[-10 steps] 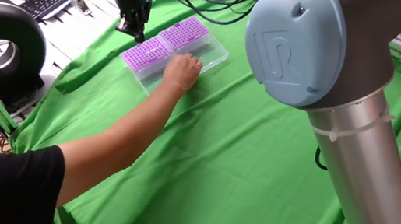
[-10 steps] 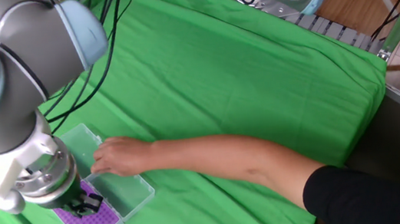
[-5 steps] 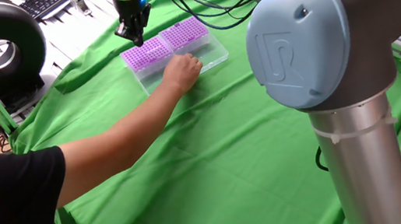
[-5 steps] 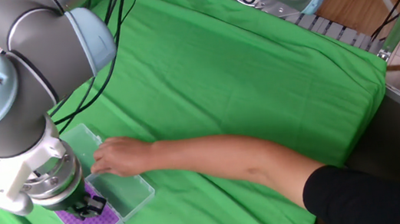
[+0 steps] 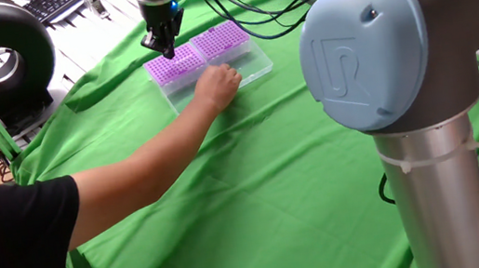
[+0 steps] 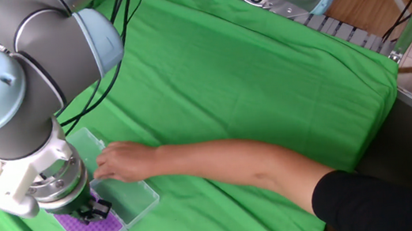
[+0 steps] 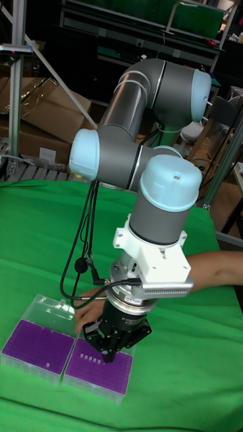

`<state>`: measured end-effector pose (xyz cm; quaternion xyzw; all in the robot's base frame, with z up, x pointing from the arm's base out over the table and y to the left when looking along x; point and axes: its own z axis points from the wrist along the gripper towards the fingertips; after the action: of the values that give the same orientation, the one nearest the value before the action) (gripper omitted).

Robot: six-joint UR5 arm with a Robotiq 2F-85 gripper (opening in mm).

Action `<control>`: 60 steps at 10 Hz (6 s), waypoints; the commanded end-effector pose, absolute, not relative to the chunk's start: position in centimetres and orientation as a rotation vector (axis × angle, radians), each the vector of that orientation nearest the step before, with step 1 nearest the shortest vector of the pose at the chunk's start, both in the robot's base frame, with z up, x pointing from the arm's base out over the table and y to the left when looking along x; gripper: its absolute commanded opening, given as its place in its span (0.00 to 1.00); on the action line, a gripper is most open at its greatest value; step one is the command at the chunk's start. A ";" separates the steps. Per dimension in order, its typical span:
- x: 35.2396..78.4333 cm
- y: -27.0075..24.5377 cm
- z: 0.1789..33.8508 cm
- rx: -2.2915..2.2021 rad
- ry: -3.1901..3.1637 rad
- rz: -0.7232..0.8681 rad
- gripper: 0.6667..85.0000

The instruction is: Insert a small pipette tip into the holder for small pipette tips

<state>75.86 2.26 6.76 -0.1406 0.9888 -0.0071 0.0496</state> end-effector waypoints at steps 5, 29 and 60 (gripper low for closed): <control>75.7 2.2 6.3 -0.428 2.999 -0.012 0.00; 77.1 -8.7 6.0 -0.827 2.922 -0.065 0.26; 77.1 -2.2 10.0 -0.561 3.022 0.010 0.06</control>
<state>76.78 -4.95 9.38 -0.2116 0.9768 -0.0111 0.0315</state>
